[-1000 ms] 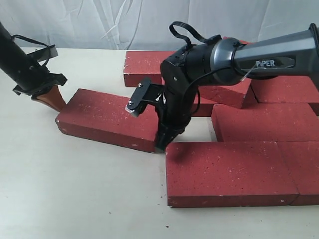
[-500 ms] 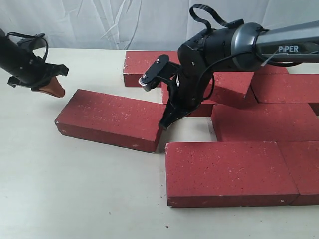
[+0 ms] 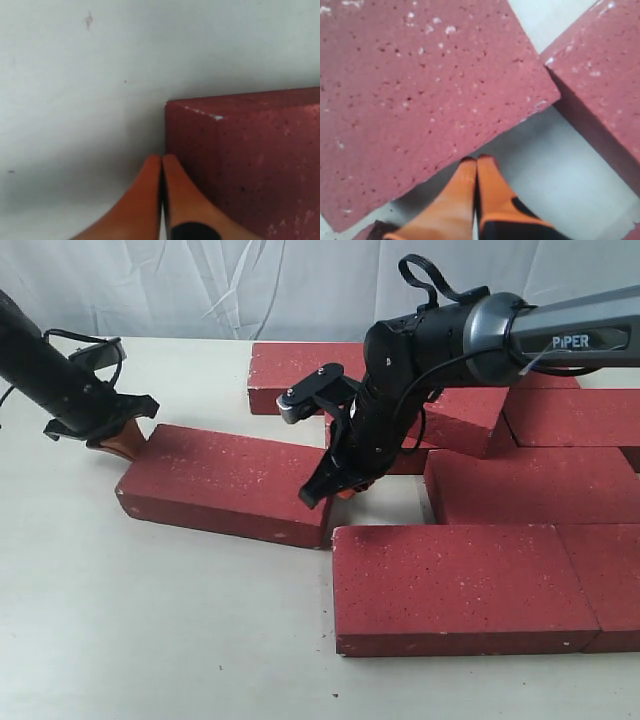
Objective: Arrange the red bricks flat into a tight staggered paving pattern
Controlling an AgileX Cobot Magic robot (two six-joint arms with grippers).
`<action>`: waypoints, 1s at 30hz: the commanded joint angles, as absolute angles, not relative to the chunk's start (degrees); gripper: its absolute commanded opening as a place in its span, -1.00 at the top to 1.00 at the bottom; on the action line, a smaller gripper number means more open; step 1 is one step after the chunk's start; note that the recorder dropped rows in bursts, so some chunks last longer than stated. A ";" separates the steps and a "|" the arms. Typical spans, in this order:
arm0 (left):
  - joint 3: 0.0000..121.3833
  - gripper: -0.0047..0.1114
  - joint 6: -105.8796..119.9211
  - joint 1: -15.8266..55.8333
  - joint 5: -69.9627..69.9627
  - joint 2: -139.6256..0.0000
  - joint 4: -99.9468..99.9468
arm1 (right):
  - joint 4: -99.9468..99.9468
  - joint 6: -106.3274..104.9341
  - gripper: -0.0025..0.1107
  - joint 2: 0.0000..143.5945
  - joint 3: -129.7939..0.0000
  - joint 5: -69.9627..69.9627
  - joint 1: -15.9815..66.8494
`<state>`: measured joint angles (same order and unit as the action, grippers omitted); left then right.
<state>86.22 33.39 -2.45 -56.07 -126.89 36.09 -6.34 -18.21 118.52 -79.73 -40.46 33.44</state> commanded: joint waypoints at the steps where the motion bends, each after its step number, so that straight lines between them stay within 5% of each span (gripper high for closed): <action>1: 84.57 0.92 35.34 -2.18 -58.47 -126.17 38.01 | -6.70 -18.72 0.97 118.37 -79.69 -42.66 33.29; 30: 73.28 0.92 41.08 -2.18 -53.89 -118.59 44.11 | -4.80 -17.95 0.97 117.54 -79.69 -38.93 33.18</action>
<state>73.93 40.73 -2.77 -51.32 -120.72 42.08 -6.09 -17.99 118.30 -79.51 -40.80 33.32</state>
